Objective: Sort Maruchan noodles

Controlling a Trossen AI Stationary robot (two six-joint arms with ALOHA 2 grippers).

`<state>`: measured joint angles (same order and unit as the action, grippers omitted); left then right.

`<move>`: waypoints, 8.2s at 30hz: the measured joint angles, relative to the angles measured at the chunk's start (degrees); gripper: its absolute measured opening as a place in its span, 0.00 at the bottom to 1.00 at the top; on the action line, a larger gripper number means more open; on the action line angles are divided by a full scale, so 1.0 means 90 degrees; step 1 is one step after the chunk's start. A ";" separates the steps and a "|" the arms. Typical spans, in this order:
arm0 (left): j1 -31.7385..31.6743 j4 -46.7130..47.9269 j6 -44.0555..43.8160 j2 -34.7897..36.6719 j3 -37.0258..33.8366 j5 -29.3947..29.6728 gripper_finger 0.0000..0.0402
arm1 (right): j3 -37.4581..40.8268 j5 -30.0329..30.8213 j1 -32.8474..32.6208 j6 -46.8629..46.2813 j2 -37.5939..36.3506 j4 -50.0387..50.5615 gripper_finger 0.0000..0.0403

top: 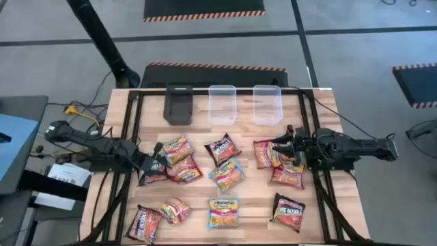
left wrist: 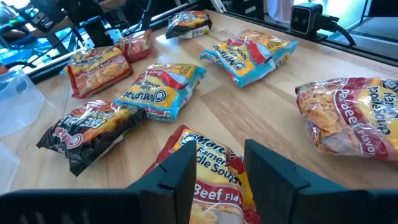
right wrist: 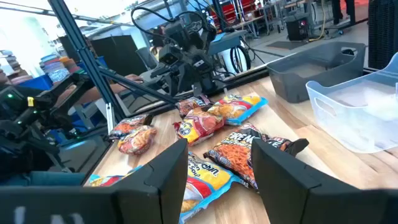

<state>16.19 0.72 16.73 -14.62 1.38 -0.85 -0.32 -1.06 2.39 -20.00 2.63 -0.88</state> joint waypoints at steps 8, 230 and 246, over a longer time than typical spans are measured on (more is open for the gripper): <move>0.0001 0.0001 0.0000 0.0000 -0.0001 -0.0001 0.31 | 0.0000 0.0000 -0.0002 -0.0001 -0.0002 -0.0001 0.50; 0.0001 -0.0002 0.1439 0.0001 -0.0001 0.0154 0.31 | 0.0002 0.0002 -0.0002 0.0105 -0.0001 -0.0067 0.50; 0.0001 -0.0867 -0.3404 -0.0001 -0.0006 0.2033 0.31 | 0.0002 0.0002 -0.0001 0.0103 -0.0002 -0.0096 0.50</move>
<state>16.19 -7.08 -13.90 -14.63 1.32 17.45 -0.30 -1.04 2.39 -19.07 2.62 -1.74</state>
